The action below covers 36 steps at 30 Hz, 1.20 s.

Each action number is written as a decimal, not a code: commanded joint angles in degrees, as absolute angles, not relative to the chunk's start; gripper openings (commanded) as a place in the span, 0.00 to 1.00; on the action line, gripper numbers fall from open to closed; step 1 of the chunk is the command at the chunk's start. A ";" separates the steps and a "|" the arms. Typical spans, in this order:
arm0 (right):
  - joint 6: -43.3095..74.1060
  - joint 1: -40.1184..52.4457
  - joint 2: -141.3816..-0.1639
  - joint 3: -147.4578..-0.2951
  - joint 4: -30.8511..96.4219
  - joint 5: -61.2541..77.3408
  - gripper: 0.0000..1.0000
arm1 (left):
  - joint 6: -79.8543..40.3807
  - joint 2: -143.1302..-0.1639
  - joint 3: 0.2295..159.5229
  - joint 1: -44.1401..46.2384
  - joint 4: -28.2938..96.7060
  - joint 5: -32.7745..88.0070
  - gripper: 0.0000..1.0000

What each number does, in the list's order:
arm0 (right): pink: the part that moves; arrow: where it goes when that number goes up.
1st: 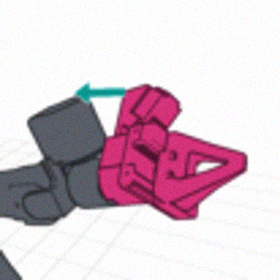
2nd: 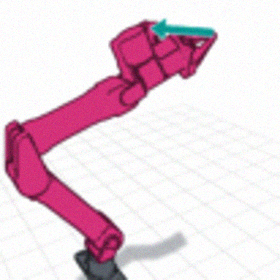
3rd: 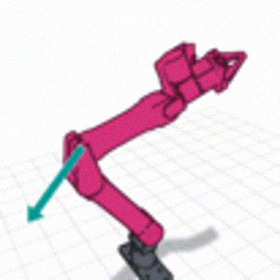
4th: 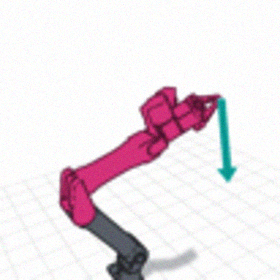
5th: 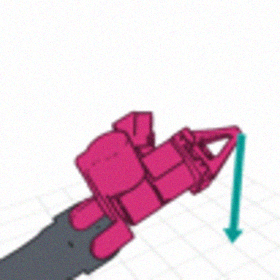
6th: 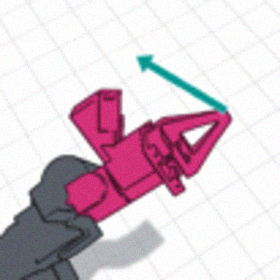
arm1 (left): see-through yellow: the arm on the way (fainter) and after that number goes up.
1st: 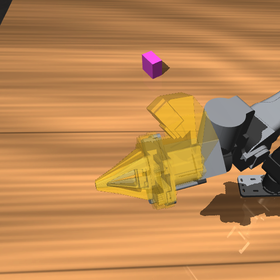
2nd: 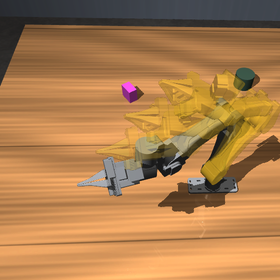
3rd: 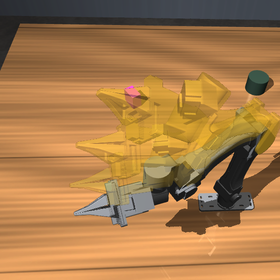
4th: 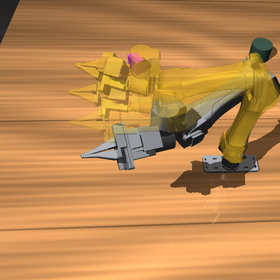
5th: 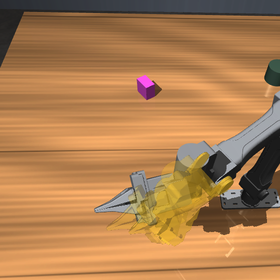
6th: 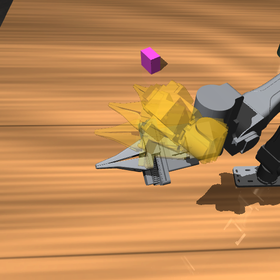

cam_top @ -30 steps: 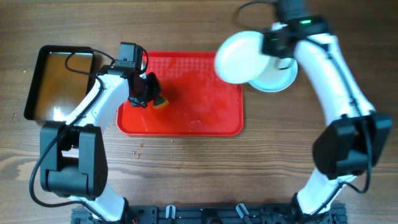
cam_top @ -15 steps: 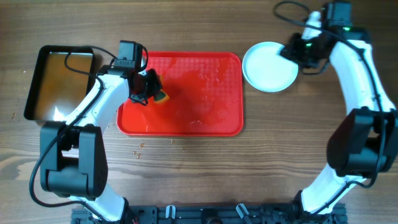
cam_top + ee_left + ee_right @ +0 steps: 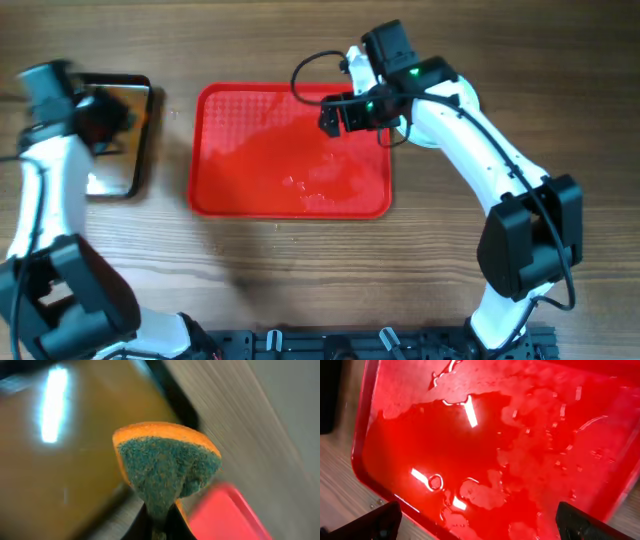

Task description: Clean dirty plates on tray and stack at the side

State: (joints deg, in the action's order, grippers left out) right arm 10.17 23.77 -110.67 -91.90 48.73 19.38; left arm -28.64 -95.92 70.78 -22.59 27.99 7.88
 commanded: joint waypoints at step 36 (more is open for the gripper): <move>29.93 29.67 -63.18 -72.25 66.78 5.76 0.99 | -30.65 -73.30 71.33 -30.65 50.87 24.58 1.00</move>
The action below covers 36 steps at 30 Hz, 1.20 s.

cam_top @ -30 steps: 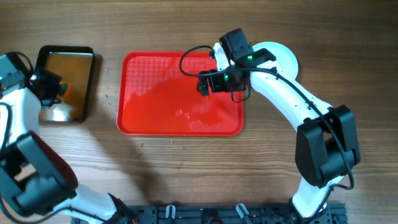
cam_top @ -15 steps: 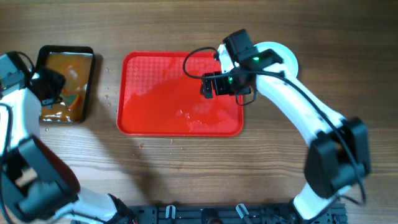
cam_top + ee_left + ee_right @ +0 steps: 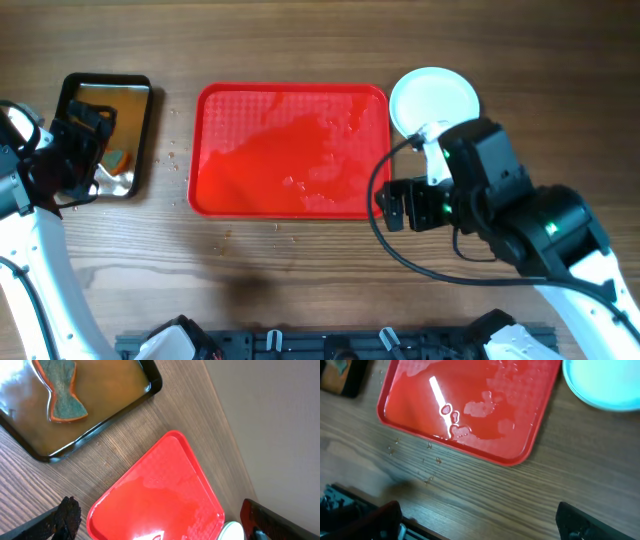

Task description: Clean dirty plates on tray and stack at the side

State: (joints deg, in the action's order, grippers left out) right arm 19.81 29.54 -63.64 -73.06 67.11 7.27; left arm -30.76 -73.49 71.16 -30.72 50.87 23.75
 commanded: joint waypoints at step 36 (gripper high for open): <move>22.50 4.80 -4.12 -5.50 5.54 15.88 1.00 | -30.65 -73.30 71.33 -30.65 50.87 24.58 1.00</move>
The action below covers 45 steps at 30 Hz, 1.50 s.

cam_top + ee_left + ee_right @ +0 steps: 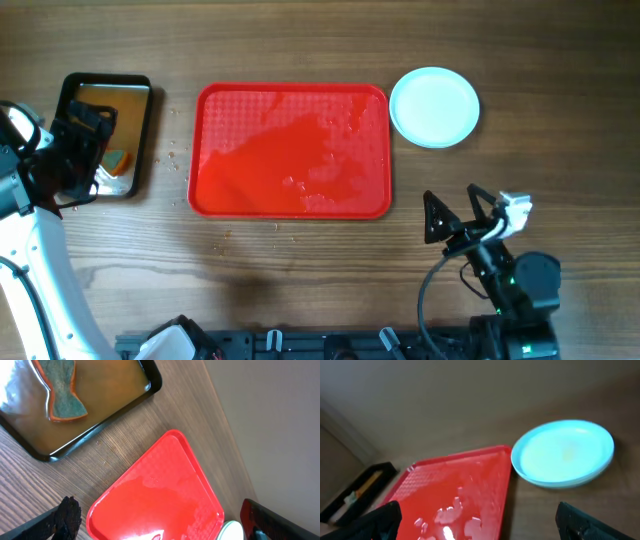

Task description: Clean dirty plates on tray and stack at the side

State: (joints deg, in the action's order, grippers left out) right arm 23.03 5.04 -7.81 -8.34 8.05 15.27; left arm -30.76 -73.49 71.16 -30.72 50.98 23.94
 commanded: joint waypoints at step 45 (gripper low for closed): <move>-4.36 -0.82 -0.27 -0.30 -0.12 2.37 1.00 | -29.78 -73.30 71.31 -30.65 51.40 22.00 1.00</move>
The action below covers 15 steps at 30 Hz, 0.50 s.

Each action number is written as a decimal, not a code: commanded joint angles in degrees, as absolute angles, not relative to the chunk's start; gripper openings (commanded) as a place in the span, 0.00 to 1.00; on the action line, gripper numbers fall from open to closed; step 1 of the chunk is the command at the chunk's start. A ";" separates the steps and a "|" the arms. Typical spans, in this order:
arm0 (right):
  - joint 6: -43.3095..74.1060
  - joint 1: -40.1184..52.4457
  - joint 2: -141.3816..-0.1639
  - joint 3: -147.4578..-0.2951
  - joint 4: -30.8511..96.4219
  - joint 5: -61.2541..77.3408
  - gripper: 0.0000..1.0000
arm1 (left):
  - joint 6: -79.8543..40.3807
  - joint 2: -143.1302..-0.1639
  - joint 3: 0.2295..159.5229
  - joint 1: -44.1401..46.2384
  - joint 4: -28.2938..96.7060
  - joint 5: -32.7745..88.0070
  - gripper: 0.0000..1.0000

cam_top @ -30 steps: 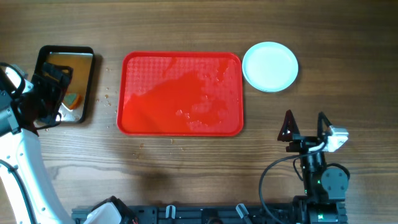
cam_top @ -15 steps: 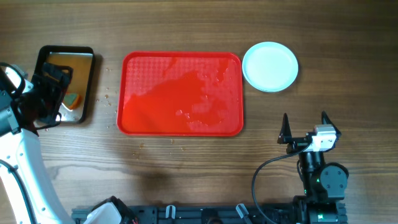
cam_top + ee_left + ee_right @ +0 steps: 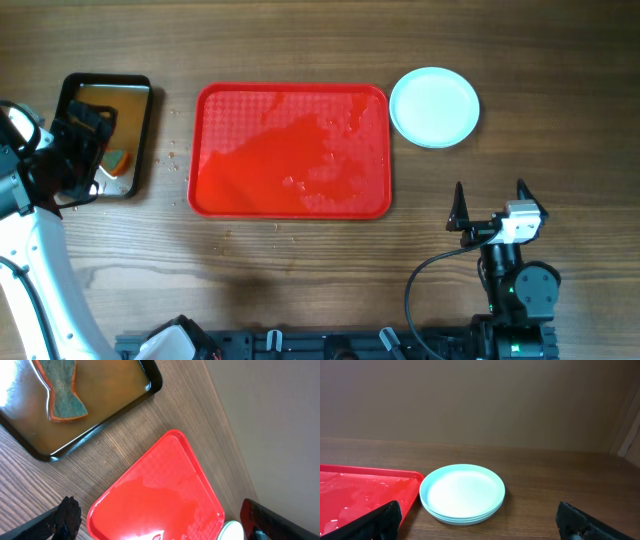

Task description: Clean dirty plates on tray and stack at the side

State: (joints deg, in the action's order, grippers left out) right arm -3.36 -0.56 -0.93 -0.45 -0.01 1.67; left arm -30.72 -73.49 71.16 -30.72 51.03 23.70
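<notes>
The wet red tray (image 3: 290, 150) lies mid-table with no plates on it. A stack of pale blue plates (image 3: 434, 106) (image 3: 462, 492) rests on the wood just right of the tray. An orange and green sponge (image 3: 61, 390) lies in brownish water in the black basin (image 3: 105, 135) at the left. My left gripper (image 3: 85, 145) (image 3: 160, 525) hangs open over the basin's near edge, holding nothing. Down by the table's near right edge, my right gripper (image 3: 490, 205) (image 3: 480, 522) is open and empty, facing the plates.
Small water drops or crumbs (image 3: 178, 150) speckle the wood between the basin and the tray. A cable (image 3: 430, 275) loops beside the right arm's base near the front edge.
My right gripper has settled a little further right and lower near the front edge, now looking level at the plate stack. The left arm, tray, sponge and plates are unchanged.
At first my left gripper held the sponge over the basin and my right gripper hovered over the tray's far right corner. Then the sponge lay in the basin, the left gripper open, the plates stacked beside the tray. The right arm has since drawn back to the front right.
</notes>
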 commanded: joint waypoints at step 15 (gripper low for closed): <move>-4.34 -0.82 -0.27 -0.30 -0.12 2.37 1.00 | -12.43 -50.28 26.15 -5.45 18.41 15.11 1.00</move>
